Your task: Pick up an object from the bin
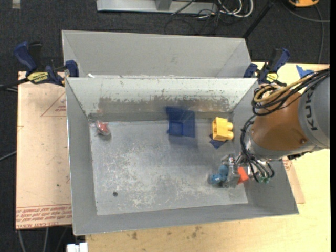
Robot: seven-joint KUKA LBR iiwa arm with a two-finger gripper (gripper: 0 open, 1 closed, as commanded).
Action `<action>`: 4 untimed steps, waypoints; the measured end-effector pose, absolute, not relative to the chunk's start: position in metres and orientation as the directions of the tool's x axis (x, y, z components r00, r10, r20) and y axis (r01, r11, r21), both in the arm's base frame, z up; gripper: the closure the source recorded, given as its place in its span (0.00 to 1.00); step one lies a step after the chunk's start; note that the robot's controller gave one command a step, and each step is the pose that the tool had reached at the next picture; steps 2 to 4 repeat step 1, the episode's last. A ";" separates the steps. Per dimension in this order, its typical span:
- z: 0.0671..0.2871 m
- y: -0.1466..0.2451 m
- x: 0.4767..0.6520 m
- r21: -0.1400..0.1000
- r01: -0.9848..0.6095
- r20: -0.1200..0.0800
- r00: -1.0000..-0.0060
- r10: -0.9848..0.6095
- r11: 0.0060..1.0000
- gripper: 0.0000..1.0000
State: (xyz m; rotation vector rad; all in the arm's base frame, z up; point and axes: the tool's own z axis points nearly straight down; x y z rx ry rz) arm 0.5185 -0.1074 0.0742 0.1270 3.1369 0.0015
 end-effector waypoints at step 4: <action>0.096 -0.107 0.520 0.001 0.080 -0.004 -0.997 0.080 0.997 1.00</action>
Offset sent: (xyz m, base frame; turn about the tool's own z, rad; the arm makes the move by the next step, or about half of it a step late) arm 0.0001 0.0002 0.0204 0.0000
